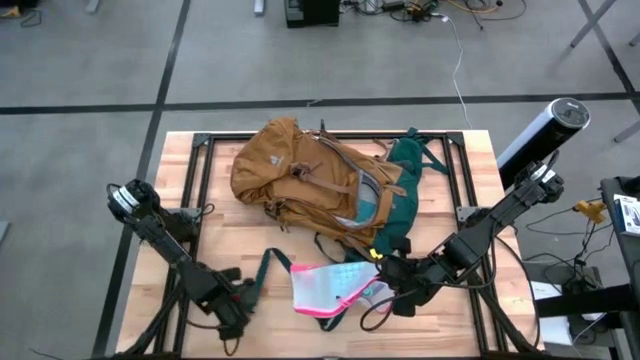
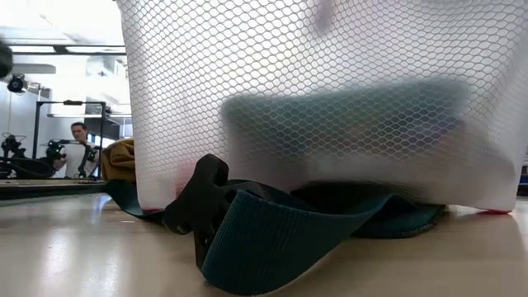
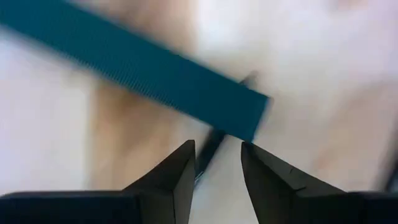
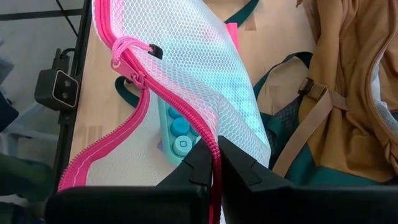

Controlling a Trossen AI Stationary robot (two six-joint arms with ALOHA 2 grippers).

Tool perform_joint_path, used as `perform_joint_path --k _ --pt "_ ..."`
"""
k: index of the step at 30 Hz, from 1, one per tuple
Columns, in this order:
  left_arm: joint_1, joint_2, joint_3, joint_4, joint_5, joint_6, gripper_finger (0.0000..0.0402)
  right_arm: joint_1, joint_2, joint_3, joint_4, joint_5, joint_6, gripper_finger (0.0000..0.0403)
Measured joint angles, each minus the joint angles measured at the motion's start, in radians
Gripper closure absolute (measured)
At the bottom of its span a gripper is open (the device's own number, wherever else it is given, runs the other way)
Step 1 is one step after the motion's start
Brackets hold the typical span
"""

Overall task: Unpack backpack
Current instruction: Put the black pen into the pink zip bag

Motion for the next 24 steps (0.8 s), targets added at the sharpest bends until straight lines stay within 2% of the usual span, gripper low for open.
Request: perform_joint_path --k 4,8,10,13,19,24 --pt "0.033 0.0 0.042 -0.112 -0.001 0.042 0.0285 0.0 0.0 -0.001 0.0 0.0 0.0 0.0403" --pt "0.036 -0.014 0.069 -0.295 0.07 0.077 0.0285 0.0 0.0 -0.001 -0.005 0.0 0.003 0.0403" --pt "0.028 -0.013 0.055 -0.334 0.123 0.097 0.0285 0.0 0.002 -0.001 -0.006 -0.002 0.018 0.0403" --pt "0.011 -0.013 0.028 -0.332 0.167 0.144 0.0285 0.001 0.003 -0.001 -0.01 -0.003 0.024 0.0403" --pt "0.0 -0.005 -0.034 -0.229 0.181 0.214 0.0285 0.007 0.004 -0.001 -0.014 -0.004 0.044 0.0403" --pt "-0.001 -0.005 -0.092 -0.196 0.281 0.214 0.0285 0.009 0.004 -0.002 -0.014 -0.018 0.05 0.0403"
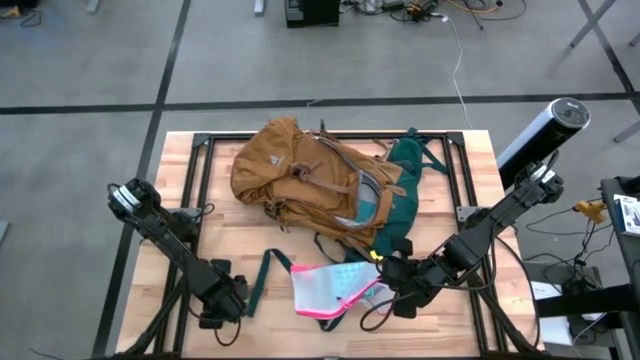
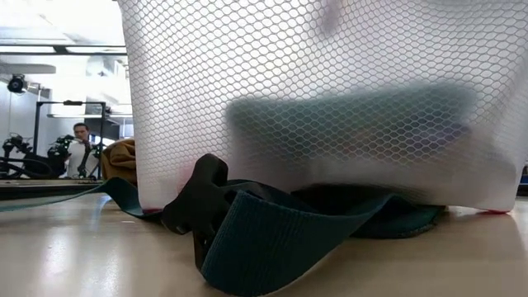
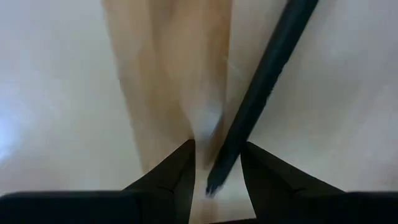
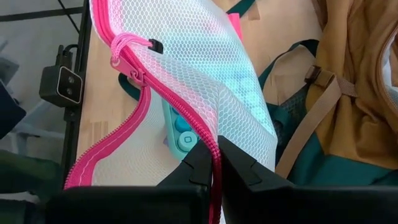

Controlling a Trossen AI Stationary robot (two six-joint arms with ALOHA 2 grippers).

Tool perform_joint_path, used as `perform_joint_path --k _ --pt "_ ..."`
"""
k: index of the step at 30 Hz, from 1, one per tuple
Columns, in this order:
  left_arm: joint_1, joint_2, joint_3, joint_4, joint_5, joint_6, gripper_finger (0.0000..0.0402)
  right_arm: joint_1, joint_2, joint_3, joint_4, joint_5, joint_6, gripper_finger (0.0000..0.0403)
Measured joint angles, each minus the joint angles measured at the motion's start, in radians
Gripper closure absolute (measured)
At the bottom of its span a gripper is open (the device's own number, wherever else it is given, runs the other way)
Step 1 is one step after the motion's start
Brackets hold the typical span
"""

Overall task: Unpack backpack
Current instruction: Put the black pen into the pink zip bag

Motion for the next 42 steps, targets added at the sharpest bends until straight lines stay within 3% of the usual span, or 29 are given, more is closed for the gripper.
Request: perform_joint_path --k 4,9,15,21,29,35,42 --pt "0.001 -0.006 -0.026 0.05 0.017 -0.021 0.0285 0.0 0.0 0.0 0.0 0.0 0.003 0.0403" --pt "0.005 -0.005 -0.02 0.081 -0.038 -0.091 0.0289 0.0 0.0 0.0 0.0 0.0 0.003 0.0403" --pt "0.007 -0.005 -0.025 0.09 -0.065 -0.168 0.0383 0.0 0.0 0.0 0.0 0.0 0.001 0.0403" --pt "0.01 -0.002 -0.006 0.104 -0.108 -0.195 0.0389 0.0 0.0 0.0 0.0 0.0 0.0 0.0403" --pt "0.048 0.0 0.092 0.063 -0.304 -0.226 0.0394 0.0 0.0 0.0 0.0 0.0 0.0 0.0403" --pt "0.071 -0.019 0.205 -0.149 -0.278 -0.215 0.0395 -0.001 -0.002 0.0 0.0 0.0 -0.002 0.0403" --pt "0.069 -0.032 0.395 -0.512 -0.172 -0.2 0.0395 -0.017 -0.002 0.0 -0.001 0.0 -0.01 0.0403"
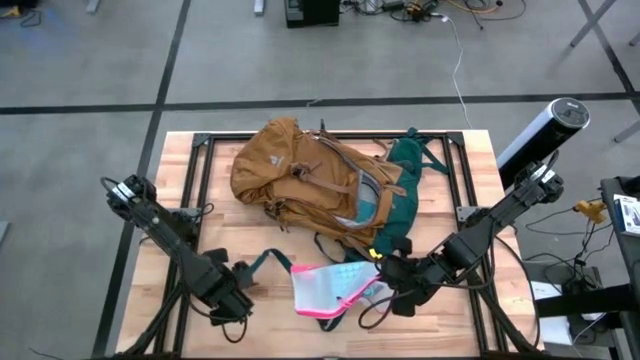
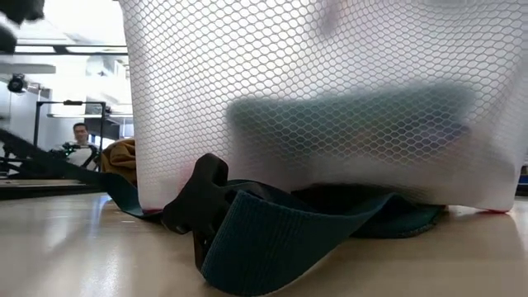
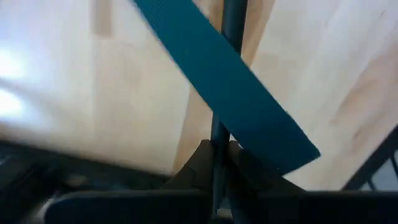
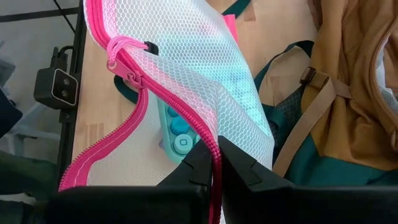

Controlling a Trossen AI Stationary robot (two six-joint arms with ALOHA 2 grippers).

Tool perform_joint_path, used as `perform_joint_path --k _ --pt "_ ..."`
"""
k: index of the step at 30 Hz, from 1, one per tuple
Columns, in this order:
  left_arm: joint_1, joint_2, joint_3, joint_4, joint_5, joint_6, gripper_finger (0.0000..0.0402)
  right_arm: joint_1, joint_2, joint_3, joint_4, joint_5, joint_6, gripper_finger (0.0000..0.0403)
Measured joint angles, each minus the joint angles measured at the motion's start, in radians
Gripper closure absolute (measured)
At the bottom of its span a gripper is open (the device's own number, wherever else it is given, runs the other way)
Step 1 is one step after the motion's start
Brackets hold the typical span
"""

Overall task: Unpack backpack
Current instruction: Put the black pen into the pink zip bag, then close the pink zip bag

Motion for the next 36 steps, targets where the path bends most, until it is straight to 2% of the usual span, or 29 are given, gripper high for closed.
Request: perform_joint_path --k 3,5,9,11,13,17,20,25,29,33,36 --pt "0.001 0.0 0.1 -0.066 -0.022 -0.003 0.0395 -0.012 0.0 0.0 -0.001 0.0 -0.003 0.0403" --pt "0.003 -0.001 0.166 -0.079 -0.081 -0.015 0.0395 -0.022 0.0 0.0 -0.001 0.001 -0.01 0.0403" --pt "0.004 -0.002 0.304 -0.009 -0.336 -0.012 0.0395 -0.044 0.0 0.0 -0.001 0.002 -0.021 0.0403" --pt "0.004 -0.002 0.348 0.105 -0.502 0.045 0.0395 -0.051 0.0 0.0 0.0 0.003 -0.024 0.0403" --pt "0.008 -0.002 0.372 0.26 -0.62 0.148 0.0395 -0.056 0.0 0.0 0.001 0.003 -0.026 0.0403" --pt "0.037 0.03 0.373 0.542 -0.729 0.376 0.0395 -0.057 -0.001 0.0 0.003 0.003 -0.029 0.0403" --pt "0.071 0.084 0.37 0.739 -0.761 0.551 0.0395 -0.057 -0.001 0.0 0.004 0.003 -0.029 0.0403" --pt "0.122 0.155 0.37 1.047 -0.695 0.733 0.04 -0.056 -0.002 0.0 0.001 0.002 -0.026 0.0403" --pt "0.138 0.136 0.369 1.003 -0.697 0.759 0.0398 -0.057 -0.011 0.0 -0.002 0.0 -0.026 0.0403" --pt "0.139 0.075 0.37 0.798 -0.771 0.642 0.0399 -0.056 -0.012 0.0 -0.005 0.0 -0.025 0.0403" --pt "0.139 0.072 0.37 0.728 -0.801 0.567 0.04 -0.056 -0.011 0.0 -0.004 0.0 -0.021 0.0403"
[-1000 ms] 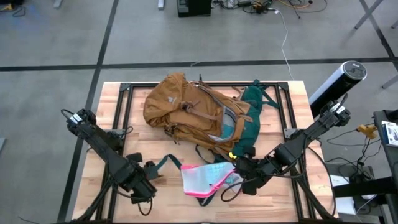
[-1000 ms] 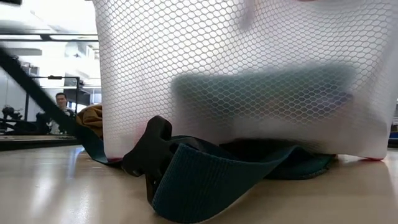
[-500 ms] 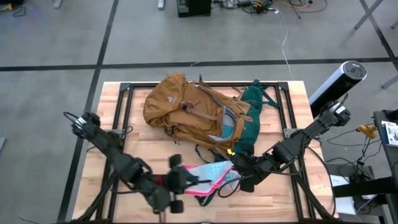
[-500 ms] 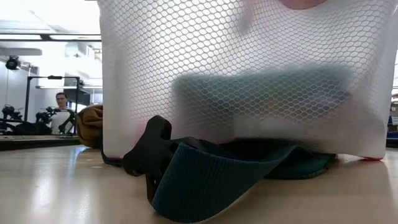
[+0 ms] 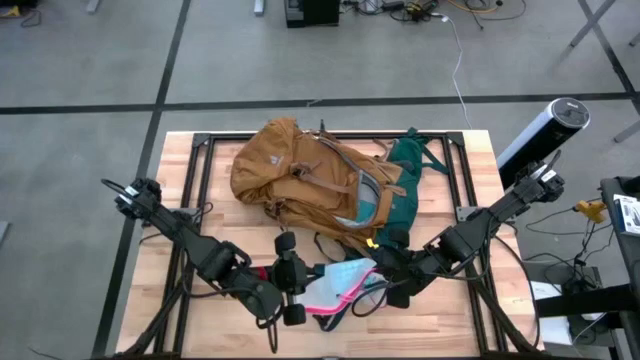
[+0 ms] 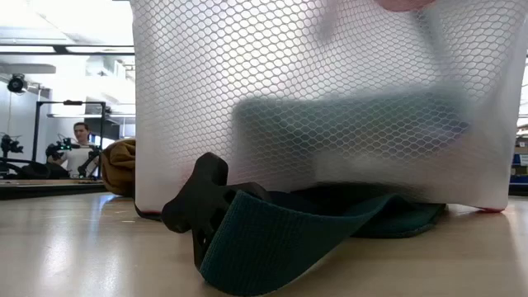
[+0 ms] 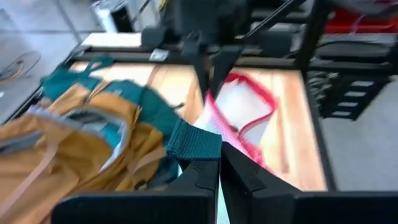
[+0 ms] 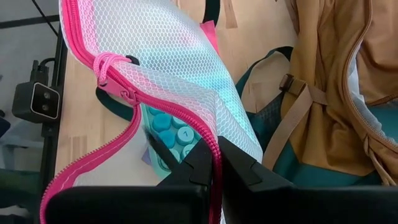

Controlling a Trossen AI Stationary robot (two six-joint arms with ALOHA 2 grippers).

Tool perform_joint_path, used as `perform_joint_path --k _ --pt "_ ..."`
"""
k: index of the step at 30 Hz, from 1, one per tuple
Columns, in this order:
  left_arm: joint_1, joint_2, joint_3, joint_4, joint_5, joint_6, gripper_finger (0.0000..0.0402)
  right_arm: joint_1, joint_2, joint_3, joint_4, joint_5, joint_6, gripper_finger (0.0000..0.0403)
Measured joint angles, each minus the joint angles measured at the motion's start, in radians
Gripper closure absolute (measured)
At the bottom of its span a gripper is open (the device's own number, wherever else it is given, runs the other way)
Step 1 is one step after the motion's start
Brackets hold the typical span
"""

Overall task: Unpack backpack
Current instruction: Close the pink zip bag

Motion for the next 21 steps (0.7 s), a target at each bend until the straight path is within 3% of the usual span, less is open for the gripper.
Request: perform_joint_path --k 10,13,17,21 --pt "-0.007 0.02 -0.002 0.024 0.029 -0.017 0.0401 0.0 -0.001 0.0 0.001 -0.011 -0.029 0.0403" --pt "-0.007 0.003 0.0 0.003 0.127 -0.02 0.0401 0.0 -0.003 0.0 -0.003 -0.013 -0.033 0.0403" --pt "-0.01 -0.039 0.0 -0.209 0.213 -0.182 0.0399 -0.002 -0.004 0.0 -0.003 -0.027 -0.033 0.0403" --pt "-0.009 -0.067 0.002 -0.555 0.327 -0.43 0.0377 -0.002 -0.004 0.0 -0.026 -0.036 -0.032 0.0403"
